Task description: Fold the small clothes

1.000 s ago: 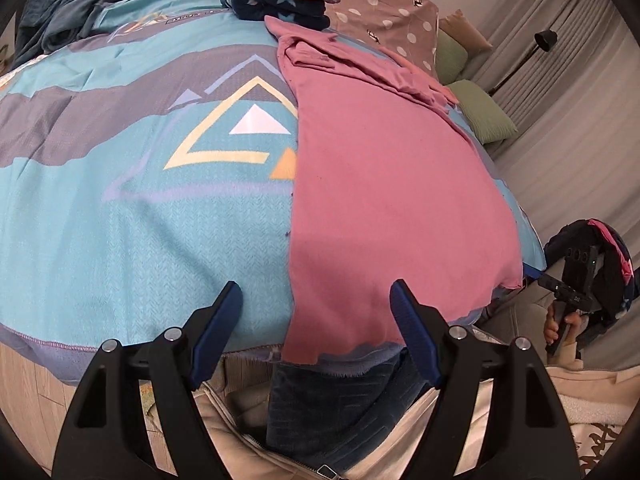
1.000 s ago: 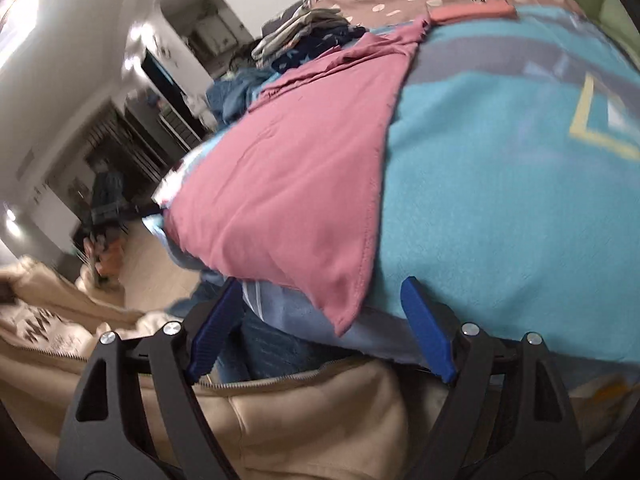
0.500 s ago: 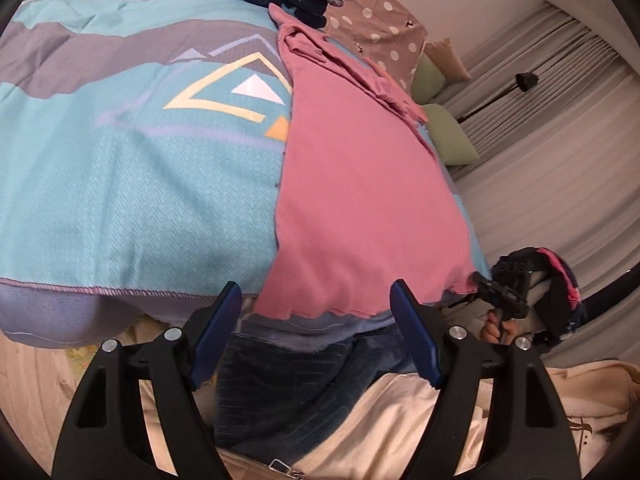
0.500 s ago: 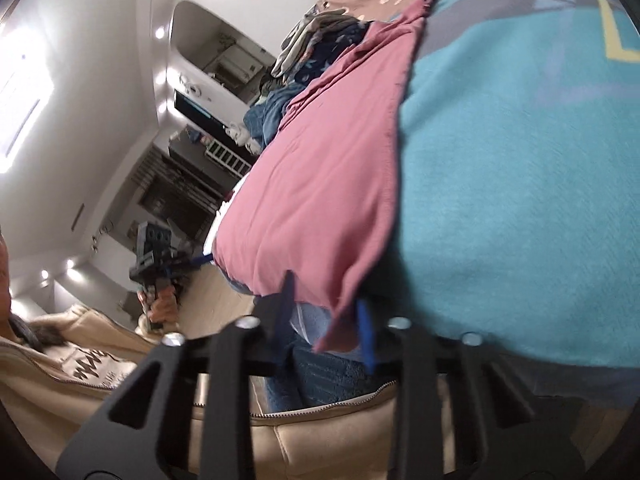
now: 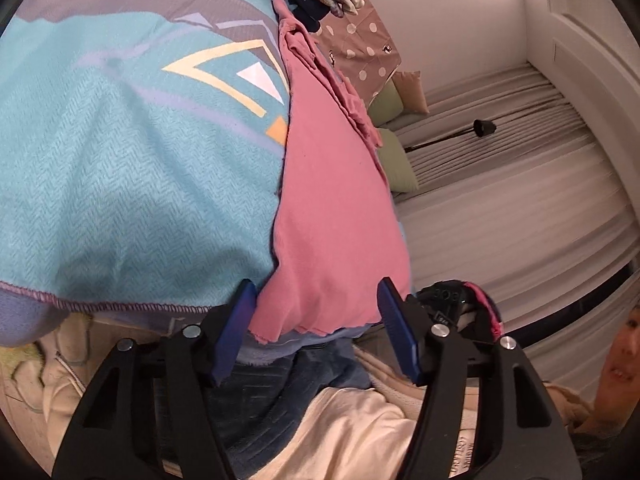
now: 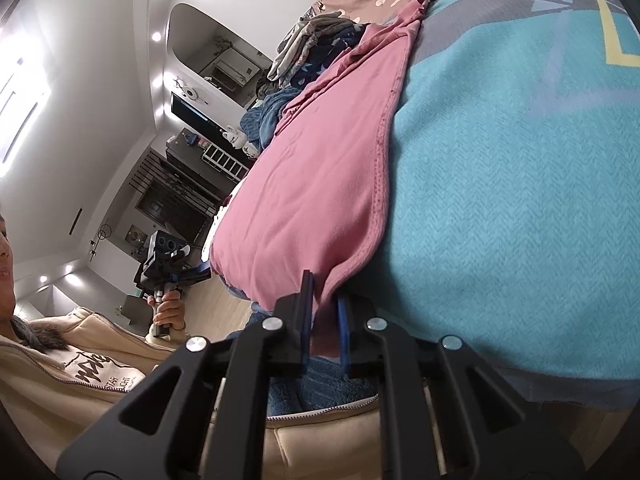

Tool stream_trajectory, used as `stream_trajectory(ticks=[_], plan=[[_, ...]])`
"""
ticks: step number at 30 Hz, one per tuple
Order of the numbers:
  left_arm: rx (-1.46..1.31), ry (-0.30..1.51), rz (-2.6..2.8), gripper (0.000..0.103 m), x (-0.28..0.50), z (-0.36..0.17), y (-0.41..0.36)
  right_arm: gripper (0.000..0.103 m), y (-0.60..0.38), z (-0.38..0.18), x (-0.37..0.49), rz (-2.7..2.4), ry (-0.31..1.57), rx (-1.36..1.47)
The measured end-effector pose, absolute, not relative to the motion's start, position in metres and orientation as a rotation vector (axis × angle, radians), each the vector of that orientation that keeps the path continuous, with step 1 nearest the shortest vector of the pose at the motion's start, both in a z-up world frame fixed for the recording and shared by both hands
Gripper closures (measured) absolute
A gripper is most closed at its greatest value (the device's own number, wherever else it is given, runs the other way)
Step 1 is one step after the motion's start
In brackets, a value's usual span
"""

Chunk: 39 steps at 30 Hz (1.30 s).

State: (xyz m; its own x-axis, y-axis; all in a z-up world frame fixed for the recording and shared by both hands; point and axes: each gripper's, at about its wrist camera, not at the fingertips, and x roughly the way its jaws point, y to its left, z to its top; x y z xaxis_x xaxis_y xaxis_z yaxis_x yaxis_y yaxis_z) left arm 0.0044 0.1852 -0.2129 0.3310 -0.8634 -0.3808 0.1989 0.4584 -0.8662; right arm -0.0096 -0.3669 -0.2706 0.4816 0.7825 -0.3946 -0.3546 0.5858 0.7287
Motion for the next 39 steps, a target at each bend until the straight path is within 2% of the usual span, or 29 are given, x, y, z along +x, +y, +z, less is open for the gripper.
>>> stream_trajectory(ticks=[1, 3, 7, 10, 12, 16, 18, 23, 31, 39], plan=[[-0.832, 0.988, -0.809, 0.045, 0.005, -0.214, 0.186, 0.091, -0.366, -0.27, -0.009, 0.749, 0.788, 0.618], [-0.836, 0.987, -0.803, 0.06, 0.005, -0.214, 0.188, 0.091, -0.367, -0.271, -0.011, 0.75, 0.786, 0.62], [-0.772, 1.013, -0.771, 0.068, 0.005, -0.212, 0.181, 0.09, -0.367, -0.272, -0.01, 0.752, 0.786, 0.629], [-0.67, 1.012, -0.733, 0.079, 0.0, -0.204, 0.17, 0.091, -0.368, -0.274, -0.011, 0.746, 0.788, 0.625], [-0.632, 1.015, -0.712, 0.095, -0.001, -0.202, 0.167, 0.09, -0.368, -0.274, -0.011, 0.749, 0.785, 0.631], [-0.592, 0.994, -0.683, 0.098, -0.002, -0.193, 0.162, 0.091, -0.368, -0.272, -0.013, 0.747, 0.771, 0.628], [-0.579, 0.979, -0.676, 0.098, -0.003, -0.186, 0.161, 0.097, -0.368, -0.27, -0.016, 0.751, 0.749, 0.623], [-0.601, 0.932, -0.682, 0.098, -0.006, -0.173, 0.164, 0.098, -0.37, -0.253, -0.025, 0.768, 0.677, 0.623], [-0.732, 0.866, -0.692, 0.098, 0.01, -0.144, 0.177, 0.098, -0.371, -0.214, -0.015, 0.802, 0.563, 0.662], [-0.868, 0.791, -0.682, 0.099, 0.062, -0.106, 0.179, 0.098, -0.375, -0.153, 0.032, 0.845, 0.462, 0.67]])
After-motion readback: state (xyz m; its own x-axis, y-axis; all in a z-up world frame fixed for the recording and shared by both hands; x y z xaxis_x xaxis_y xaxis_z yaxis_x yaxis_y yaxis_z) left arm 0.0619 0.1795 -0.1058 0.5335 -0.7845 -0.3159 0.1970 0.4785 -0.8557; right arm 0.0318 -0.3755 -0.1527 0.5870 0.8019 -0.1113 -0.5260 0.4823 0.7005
